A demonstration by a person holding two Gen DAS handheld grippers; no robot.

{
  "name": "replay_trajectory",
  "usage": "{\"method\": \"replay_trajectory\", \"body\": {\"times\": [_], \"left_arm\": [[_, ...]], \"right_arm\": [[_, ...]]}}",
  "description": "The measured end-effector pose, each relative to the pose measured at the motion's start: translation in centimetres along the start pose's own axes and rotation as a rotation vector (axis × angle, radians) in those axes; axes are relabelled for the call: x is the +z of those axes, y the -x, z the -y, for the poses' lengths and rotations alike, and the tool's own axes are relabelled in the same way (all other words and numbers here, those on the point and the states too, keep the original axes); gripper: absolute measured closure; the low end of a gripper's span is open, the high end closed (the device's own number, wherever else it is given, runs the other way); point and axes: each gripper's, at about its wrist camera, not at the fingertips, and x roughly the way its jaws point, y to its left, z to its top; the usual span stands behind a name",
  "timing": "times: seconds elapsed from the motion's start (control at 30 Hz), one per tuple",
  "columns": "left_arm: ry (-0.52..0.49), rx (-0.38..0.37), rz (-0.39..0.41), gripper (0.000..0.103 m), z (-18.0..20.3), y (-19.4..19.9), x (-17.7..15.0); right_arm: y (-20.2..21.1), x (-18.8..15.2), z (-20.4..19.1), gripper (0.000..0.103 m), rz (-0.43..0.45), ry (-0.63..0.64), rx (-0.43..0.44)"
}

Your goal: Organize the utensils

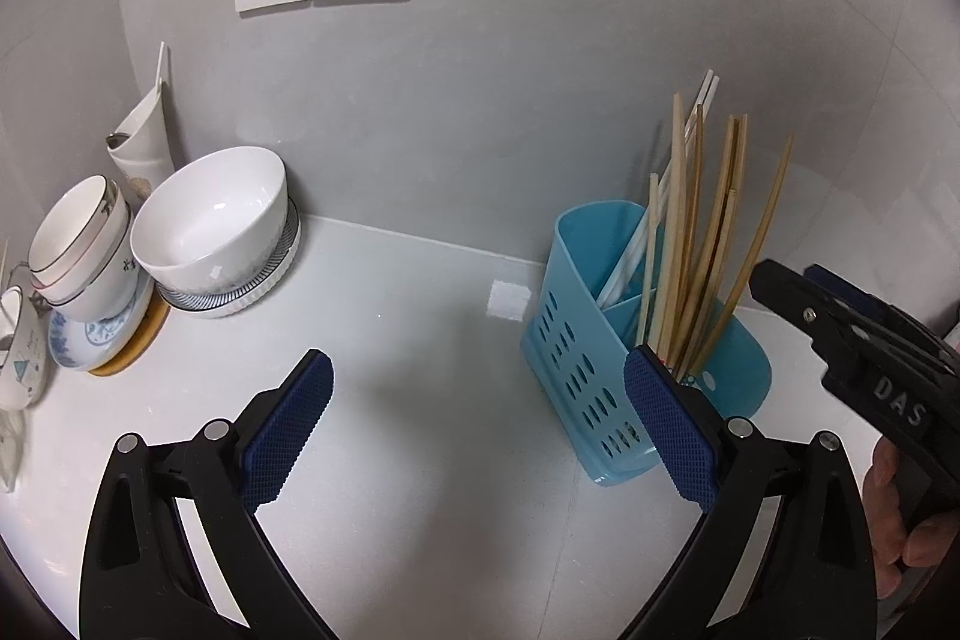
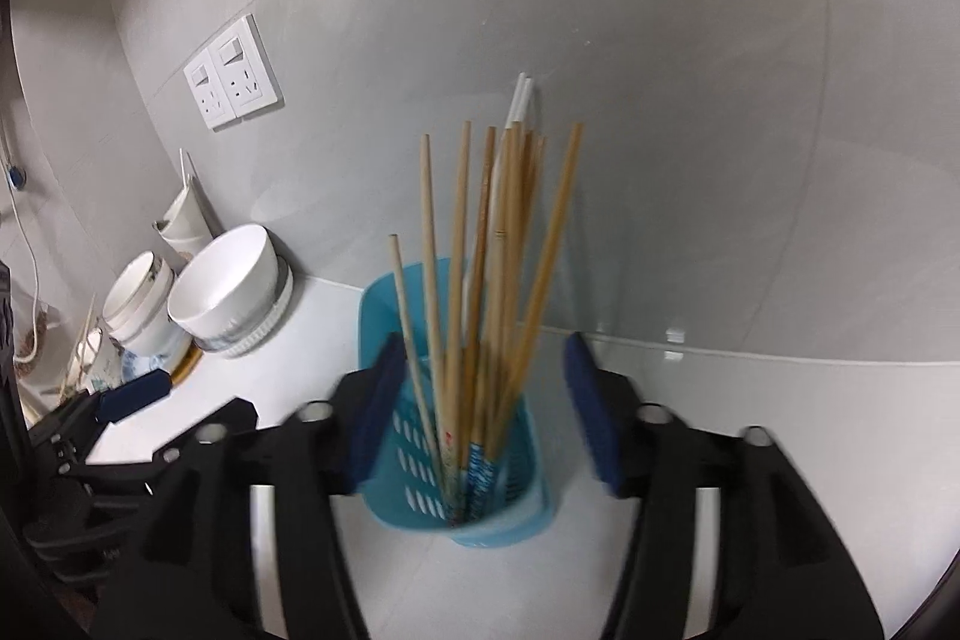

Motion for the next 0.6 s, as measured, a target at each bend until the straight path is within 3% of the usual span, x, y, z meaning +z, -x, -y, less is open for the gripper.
{"method": "replay_trajectory", "body": {"times": [0.07, 0.17, 0.6], "left_arm": [[0.002, -0.003, 0.008, 0.007, 0.3, 0.5, -0.2], [-0.001, -0.008, 0.004, 0.006, 0.9, 1.0, -0.6], [-0.027, -0.016, -0.016, 0.006, 2.9, 3.8, -3.4]], "right_arm": [[0.8, -0.2, 0.2, 0.022, 0.008, 0.019, -0.003], [2.1, -0.7, 0.6, 0.012, 0.015, 0.045, -0.017], [6.4, -4.2, 2.8, 0.008, -0.021, 0.055, -0.033]]}}
